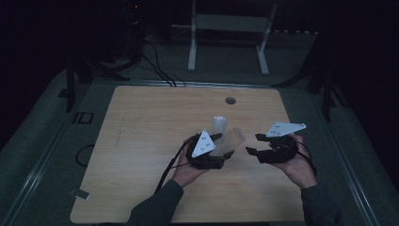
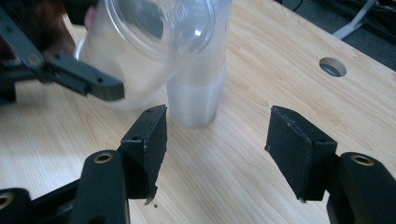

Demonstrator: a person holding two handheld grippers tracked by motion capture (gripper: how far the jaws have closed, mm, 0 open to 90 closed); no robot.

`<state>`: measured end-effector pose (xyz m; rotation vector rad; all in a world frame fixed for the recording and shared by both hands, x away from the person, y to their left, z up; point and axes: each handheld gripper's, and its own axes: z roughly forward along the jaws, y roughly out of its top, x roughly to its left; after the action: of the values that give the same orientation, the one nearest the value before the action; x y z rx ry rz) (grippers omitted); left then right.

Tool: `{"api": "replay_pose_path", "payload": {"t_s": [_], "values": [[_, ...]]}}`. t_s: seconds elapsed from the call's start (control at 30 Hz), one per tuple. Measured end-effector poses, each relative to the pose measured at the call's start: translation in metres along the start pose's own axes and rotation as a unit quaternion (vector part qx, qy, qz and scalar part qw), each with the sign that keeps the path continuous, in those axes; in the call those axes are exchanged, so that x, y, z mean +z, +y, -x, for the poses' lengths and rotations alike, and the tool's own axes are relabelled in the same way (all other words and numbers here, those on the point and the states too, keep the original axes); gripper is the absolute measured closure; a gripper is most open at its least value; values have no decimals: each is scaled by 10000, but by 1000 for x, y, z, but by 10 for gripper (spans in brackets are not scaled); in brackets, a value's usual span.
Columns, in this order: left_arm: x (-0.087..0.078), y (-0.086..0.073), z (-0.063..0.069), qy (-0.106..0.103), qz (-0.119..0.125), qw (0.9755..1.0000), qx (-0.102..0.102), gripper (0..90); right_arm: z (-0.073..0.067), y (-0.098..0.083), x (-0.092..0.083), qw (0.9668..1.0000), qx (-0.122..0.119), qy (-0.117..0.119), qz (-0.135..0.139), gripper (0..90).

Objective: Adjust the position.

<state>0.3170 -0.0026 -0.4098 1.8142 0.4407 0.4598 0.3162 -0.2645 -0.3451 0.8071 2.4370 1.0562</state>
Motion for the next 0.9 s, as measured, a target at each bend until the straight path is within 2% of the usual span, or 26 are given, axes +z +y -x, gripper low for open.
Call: {"api": "replay_pose_path", "payload": {"t_s": [0.23, 0.53, 0.6, 0.7, 0.9], "values": [[-1, 0, 0, -120, -84, 9999, 36, 309, -5, 7, 4, 9974, -512, -102, -505, 380], [0, -2, 0, -182, -206, 9996, 101, 308, -9, 11, 8, 9933, -803, 37, -830, 380], [0, -3, 0, -225, -241, 9994, 132, 308, -11, 13, 8, 9908, -951, 87, -955, 380], [0, -3, 0, -256, -275, 9992, 157, 308, -12, 14, 8, 9894, -1019, 116, -1027, 380], [0, -2, -1, -443, -436, 9978, 238, 308, -14, 17, 8, 9838, -1259, 203, -1262, 380]]}}
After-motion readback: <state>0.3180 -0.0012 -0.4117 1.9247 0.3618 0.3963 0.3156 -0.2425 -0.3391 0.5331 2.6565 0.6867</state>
